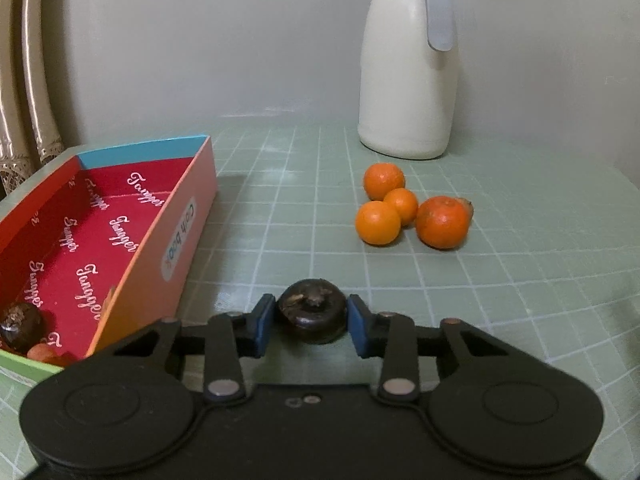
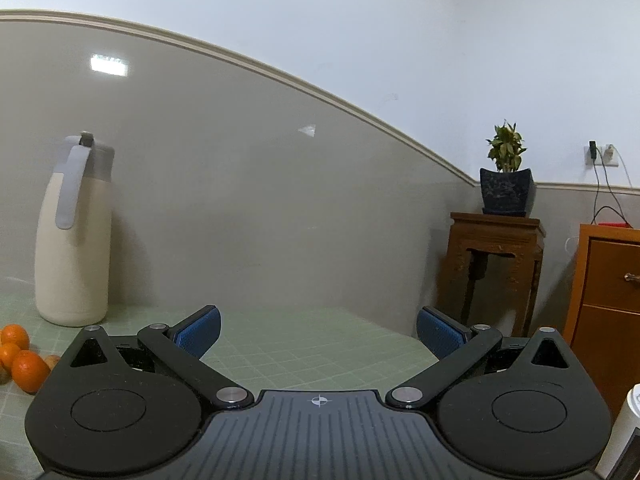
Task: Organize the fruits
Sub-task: 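Grasp the dark donut-shaped piece with the left tool, then lower the donut-shaped piece into the red box and open the left tool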
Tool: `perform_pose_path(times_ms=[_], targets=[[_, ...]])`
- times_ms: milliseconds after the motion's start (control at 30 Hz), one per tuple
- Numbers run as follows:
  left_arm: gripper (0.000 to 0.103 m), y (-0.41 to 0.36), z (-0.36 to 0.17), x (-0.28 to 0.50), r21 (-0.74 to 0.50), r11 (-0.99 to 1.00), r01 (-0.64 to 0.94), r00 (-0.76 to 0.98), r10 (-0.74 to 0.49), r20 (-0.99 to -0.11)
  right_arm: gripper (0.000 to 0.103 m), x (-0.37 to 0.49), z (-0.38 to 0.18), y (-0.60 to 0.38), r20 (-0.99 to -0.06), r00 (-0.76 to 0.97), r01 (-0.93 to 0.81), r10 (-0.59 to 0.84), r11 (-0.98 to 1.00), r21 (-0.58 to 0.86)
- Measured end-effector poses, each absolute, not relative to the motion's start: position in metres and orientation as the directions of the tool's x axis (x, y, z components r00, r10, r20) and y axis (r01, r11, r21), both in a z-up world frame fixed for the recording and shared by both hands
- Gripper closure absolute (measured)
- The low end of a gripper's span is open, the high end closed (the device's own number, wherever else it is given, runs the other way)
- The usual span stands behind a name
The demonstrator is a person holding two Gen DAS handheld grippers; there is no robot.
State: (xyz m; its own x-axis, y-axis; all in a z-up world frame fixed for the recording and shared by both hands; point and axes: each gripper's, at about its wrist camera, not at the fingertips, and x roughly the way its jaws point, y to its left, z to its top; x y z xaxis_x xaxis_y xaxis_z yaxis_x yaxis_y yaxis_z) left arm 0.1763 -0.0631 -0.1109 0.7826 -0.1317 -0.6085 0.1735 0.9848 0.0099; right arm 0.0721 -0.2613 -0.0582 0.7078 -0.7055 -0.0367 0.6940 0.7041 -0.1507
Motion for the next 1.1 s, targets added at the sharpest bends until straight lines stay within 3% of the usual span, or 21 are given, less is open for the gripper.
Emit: perform_pose_path(times_ms=[300,467,800,1100], targets=[[0.074,-0.056,-0.081,0.149,0.103,0.988,0.119,0.886,-0.058,-0.461,0.000,0.076,-0.058,-0.254,-0.042,0.739,0.662,-0.673,0.736,-0.140],[0.074,-0.038,-0.067,0.149,0.134,0.989,0.055,0.906,0.007,-0.423,0.000,0.076,-0.060,-0.245,-0.034,0.753,0.646,-0.657,0.748,-0.153],[0.074,0.026,-0.068,0.168,0.124,0.982,-0.142,0.856,0.185,-0.482,0.000,0.077,-0.064,-0.233,-0.032,0.785,0.606,-0.619,0.777,-0.169],[0.072,0.047,-0.081,0.172,0.103,0.977,-0.185,0.812,0.211,-0.544,0.000,0.081,-0.066,-0.223,-0.043,0.816,0.561,-0.576,0.808,-0.179]])
